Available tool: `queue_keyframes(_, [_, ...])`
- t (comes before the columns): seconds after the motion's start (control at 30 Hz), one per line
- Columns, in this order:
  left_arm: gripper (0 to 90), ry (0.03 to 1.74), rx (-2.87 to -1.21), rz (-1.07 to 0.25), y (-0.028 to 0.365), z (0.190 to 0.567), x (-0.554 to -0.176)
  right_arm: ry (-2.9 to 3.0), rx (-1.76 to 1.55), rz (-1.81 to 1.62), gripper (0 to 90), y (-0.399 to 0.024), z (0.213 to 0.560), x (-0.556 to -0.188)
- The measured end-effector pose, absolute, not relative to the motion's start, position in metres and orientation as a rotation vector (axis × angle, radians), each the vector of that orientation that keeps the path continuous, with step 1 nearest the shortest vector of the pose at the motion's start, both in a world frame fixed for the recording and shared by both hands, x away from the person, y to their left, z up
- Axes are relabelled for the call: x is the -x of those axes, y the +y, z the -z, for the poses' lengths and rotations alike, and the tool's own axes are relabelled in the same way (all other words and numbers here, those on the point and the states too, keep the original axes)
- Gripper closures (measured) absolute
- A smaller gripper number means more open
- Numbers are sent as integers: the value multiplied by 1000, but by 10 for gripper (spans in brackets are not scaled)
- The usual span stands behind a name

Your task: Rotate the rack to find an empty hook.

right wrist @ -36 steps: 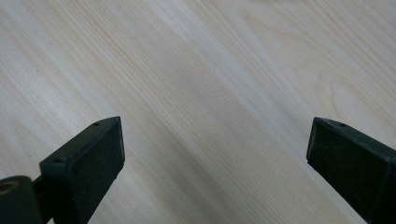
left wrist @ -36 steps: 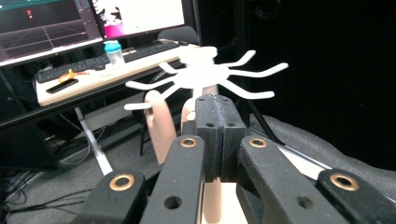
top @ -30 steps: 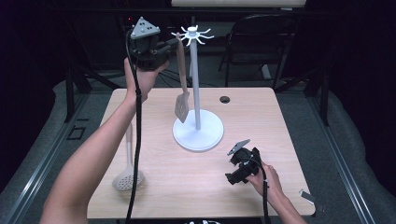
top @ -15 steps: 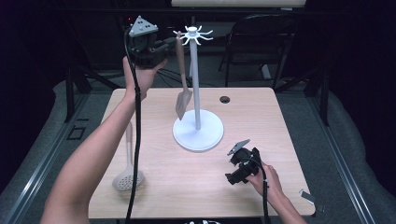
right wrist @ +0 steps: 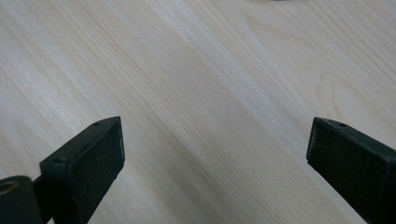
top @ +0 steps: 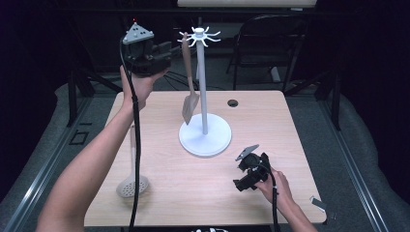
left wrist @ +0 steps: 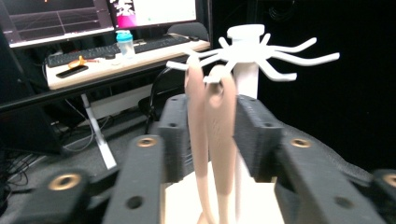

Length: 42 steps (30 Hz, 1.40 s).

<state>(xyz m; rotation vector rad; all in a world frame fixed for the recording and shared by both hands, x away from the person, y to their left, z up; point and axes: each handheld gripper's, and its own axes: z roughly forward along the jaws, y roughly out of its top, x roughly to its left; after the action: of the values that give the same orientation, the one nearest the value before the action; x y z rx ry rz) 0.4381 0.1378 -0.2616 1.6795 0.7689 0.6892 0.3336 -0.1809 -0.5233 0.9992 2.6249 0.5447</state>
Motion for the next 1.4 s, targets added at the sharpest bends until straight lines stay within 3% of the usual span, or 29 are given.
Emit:
queue_keyframes(0.33, [380,811,-1702,-668,155,281,-431,2623,-1004,-541,35,-180,523,-334])
queue_keyframes(0.53, [287,845,-1727,-657,164,299,-426,2621,-1001,-539,35,-180,523,-334])
queue_keyframes(0.9, [187,923,-1773,-637,186,342,-413,2620,-1003,-552,35,-178,525,-333])
queue_keyframes(1.4, [142,1070,-1795,-580,222,406,-395,2628,-989,-530,36,-175,525,-334])
